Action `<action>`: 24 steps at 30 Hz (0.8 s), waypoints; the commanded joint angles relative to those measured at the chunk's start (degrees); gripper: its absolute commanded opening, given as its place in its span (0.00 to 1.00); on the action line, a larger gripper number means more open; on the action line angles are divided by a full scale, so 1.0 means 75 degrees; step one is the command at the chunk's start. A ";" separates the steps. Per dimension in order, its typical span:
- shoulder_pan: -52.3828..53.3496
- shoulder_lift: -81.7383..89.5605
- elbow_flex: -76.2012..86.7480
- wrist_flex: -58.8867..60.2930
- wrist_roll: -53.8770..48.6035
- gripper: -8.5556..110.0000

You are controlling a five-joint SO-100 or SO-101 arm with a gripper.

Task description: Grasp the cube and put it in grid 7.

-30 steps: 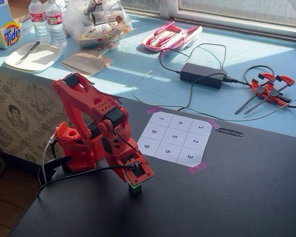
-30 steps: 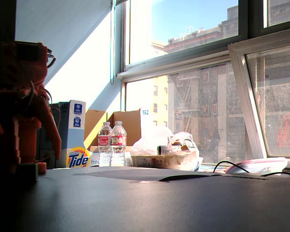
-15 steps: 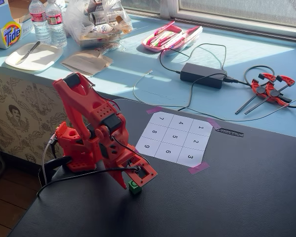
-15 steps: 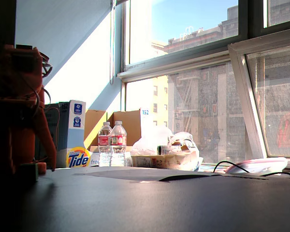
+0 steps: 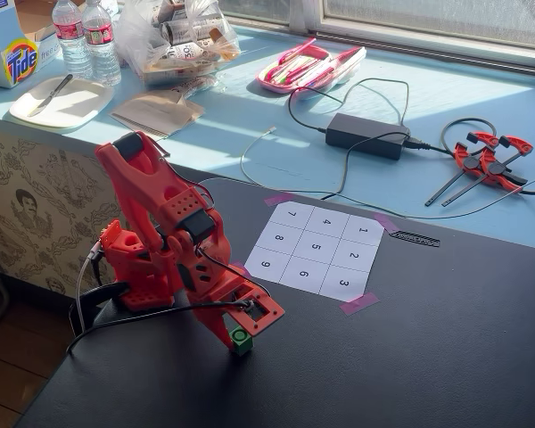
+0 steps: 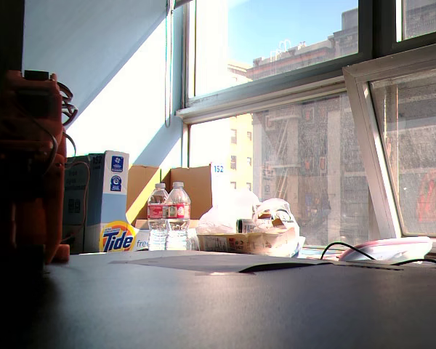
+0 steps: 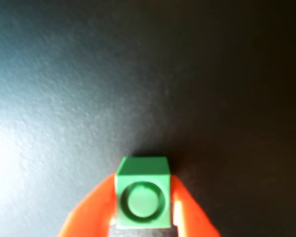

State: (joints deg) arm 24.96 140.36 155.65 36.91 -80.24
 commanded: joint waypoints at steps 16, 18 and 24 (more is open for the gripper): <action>-0.3914 0.4828 0.0023 0.2918 0.4980 0.07; -0.4922 0.5355 0.0023 0.3270 0.5578 0.07; -0.8051 0.4184 0.0023 0.2215 0.5707 0.07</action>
State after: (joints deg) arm -25.14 176.57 156.53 59.06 -36.74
